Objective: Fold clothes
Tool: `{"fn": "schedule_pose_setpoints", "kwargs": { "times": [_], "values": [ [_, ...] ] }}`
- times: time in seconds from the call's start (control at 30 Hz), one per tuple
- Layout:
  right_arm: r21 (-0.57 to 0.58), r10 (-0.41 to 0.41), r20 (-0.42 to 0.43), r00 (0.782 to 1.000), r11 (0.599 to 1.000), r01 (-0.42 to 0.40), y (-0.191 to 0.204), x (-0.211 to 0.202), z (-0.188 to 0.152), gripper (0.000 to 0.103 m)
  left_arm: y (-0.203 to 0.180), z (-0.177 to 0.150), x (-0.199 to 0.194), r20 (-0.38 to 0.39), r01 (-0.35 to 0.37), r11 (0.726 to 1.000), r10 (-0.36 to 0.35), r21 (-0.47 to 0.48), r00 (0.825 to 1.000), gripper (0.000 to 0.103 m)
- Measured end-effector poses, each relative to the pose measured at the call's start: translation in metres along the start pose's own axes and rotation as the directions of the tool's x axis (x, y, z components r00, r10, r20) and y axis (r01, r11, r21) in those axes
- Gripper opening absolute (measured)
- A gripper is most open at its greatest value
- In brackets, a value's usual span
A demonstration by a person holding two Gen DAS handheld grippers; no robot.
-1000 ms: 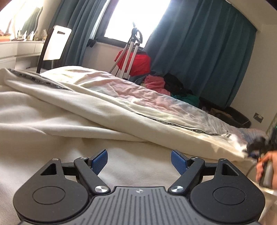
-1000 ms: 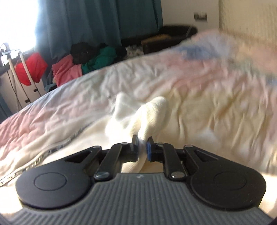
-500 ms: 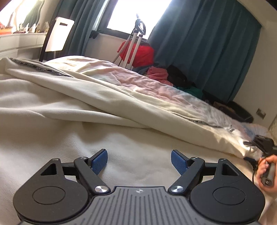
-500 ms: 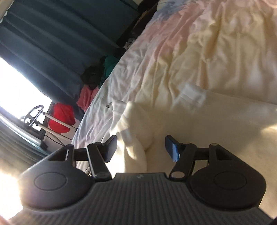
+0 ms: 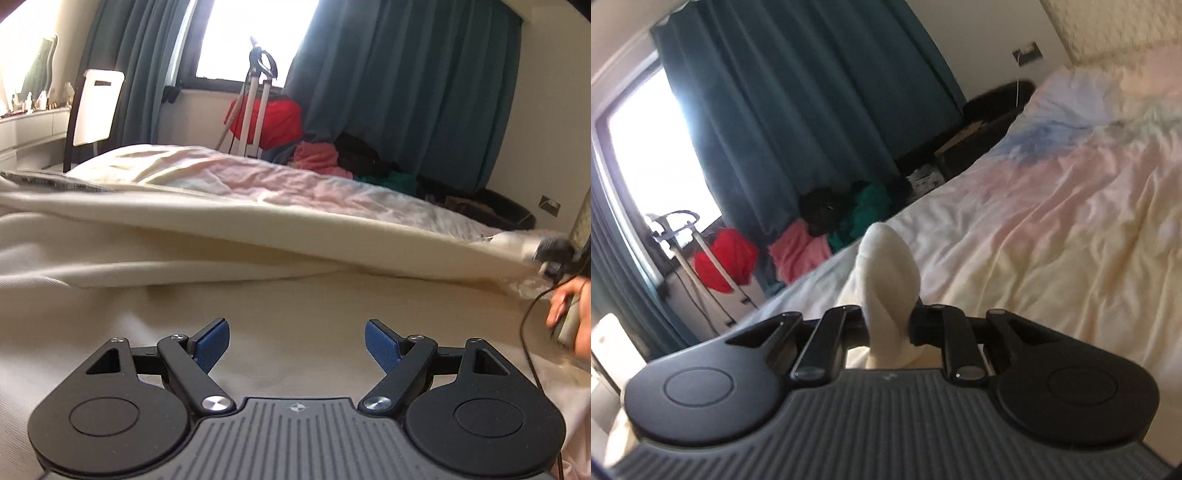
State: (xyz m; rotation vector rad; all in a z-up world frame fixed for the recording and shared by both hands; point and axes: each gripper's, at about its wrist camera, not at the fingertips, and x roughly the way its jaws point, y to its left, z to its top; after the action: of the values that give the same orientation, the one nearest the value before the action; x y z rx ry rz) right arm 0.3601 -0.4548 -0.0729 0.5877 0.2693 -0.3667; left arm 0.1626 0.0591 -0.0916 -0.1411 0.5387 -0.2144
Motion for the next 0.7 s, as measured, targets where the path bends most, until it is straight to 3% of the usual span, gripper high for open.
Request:
{"fn": "schedule_pose_setpoints", "kwargs": {
  "times": [0.1, 0.2, 0.27, 0.33, 0.4, 0.7],
  "values": [
    [0.061, -0.069, -0.179, 0.981, 0.995, 0.081, -0.036, 0.026, -0.024, 0.021, -0.003, 0.001, 0.001, -0.002, -0.004, 1.0, 0.004, 0.015, 1.0, 0.082],
    [0.117, -0.021, -0.225, 0.974, 0.992, 0.049, -0.046, 0.032, -0.021, 0.03, -0.006, 0.003, 0.001, 0.002, -0.001, 1.0, 0.001, 0.024, 1.0, 0.082],
    [0.042, -0.033, -0.242, 0.97, 0.998, 0.044, -0.037, 0.03, -0.017, 0.037, -0.007, 0.005, -0.002, 0.013, 0.0, 1.0, -0.001, 0.027, 1.0, 0.082],
    [-0.008, -0.035, -0.24, 0.97, 0.999, 0.033, -0.028, 0.019, -0.019, 0.057, -0.007, 0.009, -0.006, 0.02, -0.003, 1.0, 0.002, 0.029, 1.0, 0.082],
    [-0.053, -0.016, -0.234, 0.972, 0.999, 0.004, -0.014, -0.005, -0.018, 0.071, -0.008, 0.013, -0.014, 0.034, -0.001, 1.0, 0.0, 0.026, 0.999, 0.082],
    [-0.248, 0.074, -0.22, 0.973, 0.96, -0.129, 0.054, -0.114, -0.013, 0.074, -0.015, 0.028, -0.068, 0.086, -0.029, 0.998, 0.025, 0.052, 0.996, 0.09]
  ]
}}
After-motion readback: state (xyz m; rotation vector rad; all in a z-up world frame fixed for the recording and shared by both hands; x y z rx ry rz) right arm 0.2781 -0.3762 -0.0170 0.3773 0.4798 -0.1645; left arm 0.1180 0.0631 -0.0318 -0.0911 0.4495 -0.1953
